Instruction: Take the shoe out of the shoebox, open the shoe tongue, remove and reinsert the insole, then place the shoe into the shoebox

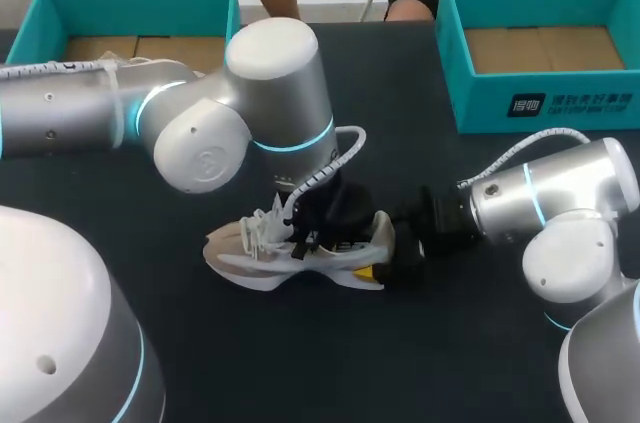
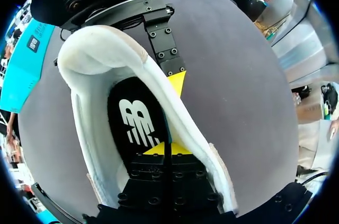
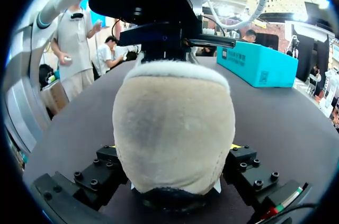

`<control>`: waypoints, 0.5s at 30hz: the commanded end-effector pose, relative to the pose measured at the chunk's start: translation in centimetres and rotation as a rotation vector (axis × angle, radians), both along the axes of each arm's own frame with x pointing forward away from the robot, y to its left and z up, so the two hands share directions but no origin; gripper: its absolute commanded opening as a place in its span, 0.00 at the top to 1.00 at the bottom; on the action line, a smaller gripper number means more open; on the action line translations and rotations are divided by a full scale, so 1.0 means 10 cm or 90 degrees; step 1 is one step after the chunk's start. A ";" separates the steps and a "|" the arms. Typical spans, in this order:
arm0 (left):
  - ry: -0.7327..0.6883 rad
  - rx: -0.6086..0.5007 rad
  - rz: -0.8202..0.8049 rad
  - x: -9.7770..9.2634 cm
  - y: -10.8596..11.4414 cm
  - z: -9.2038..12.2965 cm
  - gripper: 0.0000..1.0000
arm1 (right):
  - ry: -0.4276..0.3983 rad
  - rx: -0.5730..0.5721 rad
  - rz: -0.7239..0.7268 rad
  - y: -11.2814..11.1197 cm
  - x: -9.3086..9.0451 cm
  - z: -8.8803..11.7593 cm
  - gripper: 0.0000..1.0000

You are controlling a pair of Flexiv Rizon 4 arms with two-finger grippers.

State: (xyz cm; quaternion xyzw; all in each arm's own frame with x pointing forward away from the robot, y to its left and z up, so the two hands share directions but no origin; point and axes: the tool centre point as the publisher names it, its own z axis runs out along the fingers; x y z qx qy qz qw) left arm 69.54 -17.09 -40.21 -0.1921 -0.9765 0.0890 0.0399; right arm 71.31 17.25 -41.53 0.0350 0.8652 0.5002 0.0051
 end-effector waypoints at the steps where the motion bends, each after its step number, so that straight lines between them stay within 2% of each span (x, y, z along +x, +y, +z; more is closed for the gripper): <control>1: 0.007 -0.006 -0.007 -0.03 0.11 0.17 1.00 | 0.000 -0.003 -0.002 0.04 0.01 -0.03 1.00; 7: 0.032 -0.019 -0.004 -0.06 0.20 0.39 1.00 | 0.000 -0.003 -0.002 0.04 0.01 -0.03 1.00; 11: 0.064 -0.020 -0.015 -0.07 0.24 0.47 1.00 | 0.000 -0.003 -0.002 0.04 0.01 -0.03 1.00; 15: 0.059 -0.030 -0.012 -0.07 0.27 0.53 1.00 | 0.000 -0.003 -0.002 0.04 0.01 -0.03 1.00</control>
